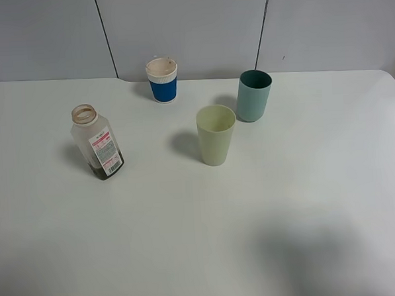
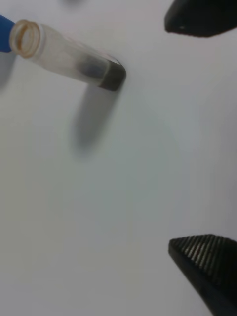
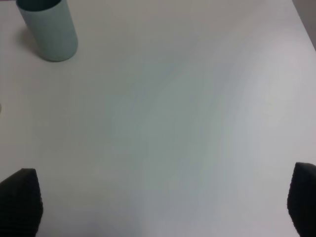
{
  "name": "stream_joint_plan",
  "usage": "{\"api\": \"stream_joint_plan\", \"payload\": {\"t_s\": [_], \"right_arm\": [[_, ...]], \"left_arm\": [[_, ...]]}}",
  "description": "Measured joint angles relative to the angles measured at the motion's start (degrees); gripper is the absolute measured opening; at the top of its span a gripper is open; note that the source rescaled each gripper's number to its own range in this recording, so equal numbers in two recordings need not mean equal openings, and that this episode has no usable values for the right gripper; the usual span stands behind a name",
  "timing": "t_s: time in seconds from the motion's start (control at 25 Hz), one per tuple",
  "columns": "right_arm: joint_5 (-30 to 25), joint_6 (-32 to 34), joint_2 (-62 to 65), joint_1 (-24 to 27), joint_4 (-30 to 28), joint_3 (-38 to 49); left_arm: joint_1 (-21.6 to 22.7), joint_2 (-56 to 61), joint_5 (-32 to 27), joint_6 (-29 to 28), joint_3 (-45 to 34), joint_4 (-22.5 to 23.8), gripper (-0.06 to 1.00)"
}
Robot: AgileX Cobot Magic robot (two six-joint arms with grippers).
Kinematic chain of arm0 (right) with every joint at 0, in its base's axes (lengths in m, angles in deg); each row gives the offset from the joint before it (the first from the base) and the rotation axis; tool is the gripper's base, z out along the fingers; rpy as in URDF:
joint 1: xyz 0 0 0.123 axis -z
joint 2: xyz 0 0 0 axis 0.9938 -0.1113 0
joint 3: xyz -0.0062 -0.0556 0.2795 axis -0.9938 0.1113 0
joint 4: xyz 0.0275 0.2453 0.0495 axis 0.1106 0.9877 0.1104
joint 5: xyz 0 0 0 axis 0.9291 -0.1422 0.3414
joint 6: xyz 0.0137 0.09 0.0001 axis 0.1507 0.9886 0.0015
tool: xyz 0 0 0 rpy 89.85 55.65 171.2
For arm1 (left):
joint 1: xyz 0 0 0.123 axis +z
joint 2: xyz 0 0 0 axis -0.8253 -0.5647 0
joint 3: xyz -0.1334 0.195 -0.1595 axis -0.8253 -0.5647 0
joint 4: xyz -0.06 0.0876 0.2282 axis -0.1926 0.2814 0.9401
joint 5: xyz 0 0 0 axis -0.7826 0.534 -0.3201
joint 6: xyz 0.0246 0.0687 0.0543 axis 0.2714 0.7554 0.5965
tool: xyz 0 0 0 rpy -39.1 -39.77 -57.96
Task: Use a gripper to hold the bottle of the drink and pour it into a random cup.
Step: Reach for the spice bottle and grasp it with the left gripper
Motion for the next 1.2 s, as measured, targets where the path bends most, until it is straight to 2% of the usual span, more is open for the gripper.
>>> {"api": "stream_joint_plan", "payload": {"t_s": [0.92, 1.0, 1.2], "right_arm": [[0.00, 0.00, 0.00, 0.00, 0.00, 0.00], [0.00, 0.00, 0.00, 0.00, 0.00, 0.00], [0.00, 0.00, 0.00, 0.00, 0.00, 0.00]], "left_arm": [[0.00, 0.00, 0.22, -0.05, 0.06, 0.15, 0.82], [0.00, 0.00, 2.17, -0.01, 0.64, 0.15, 0.82], [0.00, 0.00, 13.74, -0.01, 1.29, 0.09, 0.83]]}}
